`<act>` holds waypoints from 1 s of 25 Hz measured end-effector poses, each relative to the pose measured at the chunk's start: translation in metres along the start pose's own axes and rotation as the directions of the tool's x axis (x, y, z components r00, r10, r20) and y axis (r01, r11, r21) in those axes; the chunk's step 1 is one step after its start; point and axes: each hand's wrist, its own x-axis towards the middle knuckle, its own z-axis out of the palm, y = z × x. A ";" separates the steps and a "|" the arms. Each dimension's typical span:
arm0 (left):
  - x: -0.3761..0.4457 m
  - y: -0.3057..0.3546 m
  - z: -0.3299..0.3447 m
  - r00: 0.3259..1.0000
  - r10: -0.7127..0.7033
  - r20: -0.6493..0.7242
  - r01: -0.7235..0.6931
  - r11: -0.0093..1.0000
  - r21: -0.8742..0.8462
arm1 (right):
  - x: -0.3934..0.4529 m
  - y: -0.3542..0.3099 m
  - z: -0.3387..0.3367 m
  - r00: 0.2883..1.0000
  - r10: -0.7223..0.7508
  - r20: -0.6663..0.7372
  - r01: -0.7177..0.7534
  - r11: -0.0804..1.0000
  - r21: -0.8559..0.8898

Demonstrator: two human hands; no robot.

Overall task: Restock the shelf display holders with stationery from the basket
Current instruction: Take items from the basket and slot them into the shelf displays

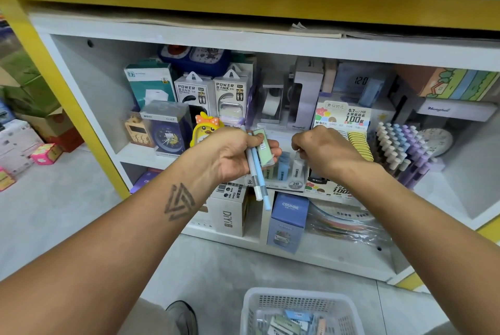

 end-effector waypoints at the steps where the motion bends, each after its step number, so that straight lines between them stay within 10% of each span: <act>1: 0.000 0.000 0.000 1.000 -0.003 0.004 0.003 1.000 -0.003 | 0.001 -0.001 0.001 1.000 0.013 0.019 -0.013 1.000 -0.004; 10: 0.003 0.000 0.000 0.999 -0.001 0.052 0.003 0.999 -0.033 | -0.002 0.003 -0.004 0.996 0.080 0.035 -0.087 0.935 0.345; 14: 0.002 0.000 0.009 0.995 0.025 0.098 -0.017 0.997 -0.080 | -0.012 0.023 -0.028 0.936 0.315 -0.156 -0.126 0.715 0.688; 19: 0.005 -0.004 0.033 0.976 0.137 0.167 -0.118 0.986 -0.121 | -0.043 0.030 -0.037 0.978 0.156 0.141 -0.171 0.200 0.965; 25: 0.005 -0.018 0.069 0.941 0.218 0.259 -0.170 0.966 -0.196 | -0.068 0.040 -0.037 0.980 0.128 0.150 -0.163 0.091 0.983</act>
